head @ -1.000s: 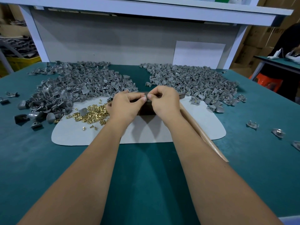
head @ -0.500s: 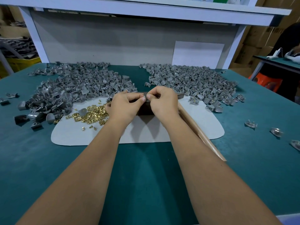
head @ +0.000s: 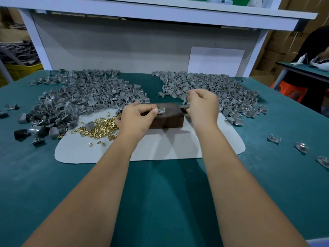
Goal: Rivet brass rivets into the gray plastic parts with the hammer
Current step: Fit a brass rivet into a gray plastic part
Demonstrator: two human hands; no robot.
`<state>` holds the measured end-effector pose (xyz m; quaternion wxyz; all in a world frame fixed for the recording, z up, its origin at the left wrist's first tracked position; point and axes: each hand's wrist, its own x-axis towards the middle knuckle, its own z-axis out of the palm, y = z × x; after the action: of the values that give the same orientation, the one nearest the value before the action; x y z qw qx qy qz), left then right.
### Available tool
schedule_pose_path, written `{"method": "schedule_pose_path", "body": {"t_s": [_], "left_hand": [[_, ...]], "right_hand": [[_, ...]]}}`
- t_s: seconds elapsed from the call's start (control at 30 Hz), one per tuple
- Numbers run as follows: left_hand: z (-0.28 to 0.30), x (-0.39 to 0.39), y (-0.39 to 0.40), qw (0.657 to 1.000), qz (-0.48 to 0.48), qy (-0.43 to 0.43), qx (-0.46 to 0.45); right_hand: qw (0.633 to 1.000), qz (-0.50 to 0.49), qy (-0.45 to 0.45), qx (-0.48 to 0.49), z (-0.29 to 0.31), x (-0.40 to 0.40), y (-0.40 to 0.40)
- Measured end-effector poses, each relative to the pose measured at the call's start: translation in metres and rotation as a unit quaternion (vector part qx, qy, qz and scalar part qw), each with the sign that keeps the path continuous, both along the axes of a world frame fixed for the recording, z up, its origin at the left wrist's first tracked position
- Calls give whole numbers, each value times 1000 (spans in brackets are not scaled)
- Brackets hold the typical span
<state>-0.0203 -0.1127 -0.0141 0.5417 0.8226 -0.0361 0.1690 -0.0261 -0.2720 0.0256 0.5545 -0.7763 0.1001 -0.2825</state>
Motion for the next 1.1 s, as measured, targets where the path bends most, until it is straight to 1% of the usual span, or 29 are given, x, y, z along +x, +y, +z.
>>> {"method": "schedule_pose_path", "body": {"t_s": [0.03,0.07,0.1,0.17,0.2,0.27,0.3,0.37,0.43,0.57,0.67,0.73,0.83,0.9,0.93,1.0,1.1], "left_hand": [[0,0,0,1000,3,0,5],[-1,0,0,1000,7,0,9],[-1,1,0,1000,9,1,11],[-2,1,0,1000,8,3,13],[-2,0,0,1000,9,2,14],[-2,0,0,1000,13,-4,10],[-2,-1,0,1000,13,-8,3],[-3,-1,1,1000,7,-20,-6],[-3,-2,1,999,14,-34,3],[0,-6,0,999,27,-29,6],[2,-6,-1,999,35,-18,16],[2,-6,-1,999,42,-16,26],[3,-7,-1,999,41,-14,24],[4,-6,-1,999,35,-16,26],[4,-6,-2,999,37,-17,32],[5,-6,-4,997,58,-20,49],[3,-7,-5,995,78,-20,56]], "right_hand": [[1000,-11,22,-13,0,-2,-7],[997,-20,51,-54,0,-5,-13],[988,-33,93,-122,-1,-8,-19],[942,-60,189,-272,-5,-15,-30],[916,-63,228,-325,-7,-19,-34],[872,-51,286,-393,-12,-24,-37],[855,-43,302,-419,-14,-27,-36],[840,-35,307,-446,-15,-29,-32],[843,-37,299,-445,-13,-31,-29],[868,-65,278,-407,-7,-33,-30],[882,-98,233,-397,4,-32,-36],[902,-85,193,-376,12,-35,-41],[938,-28,129,-320,18,-46,-43],[953,7,101,-286,18,-56,-41],[954,21,100,-281,18,-61,-38],[947,31,109,-300,16,-69,-33],[939,18,99,-329,15,-74,-25]]}}
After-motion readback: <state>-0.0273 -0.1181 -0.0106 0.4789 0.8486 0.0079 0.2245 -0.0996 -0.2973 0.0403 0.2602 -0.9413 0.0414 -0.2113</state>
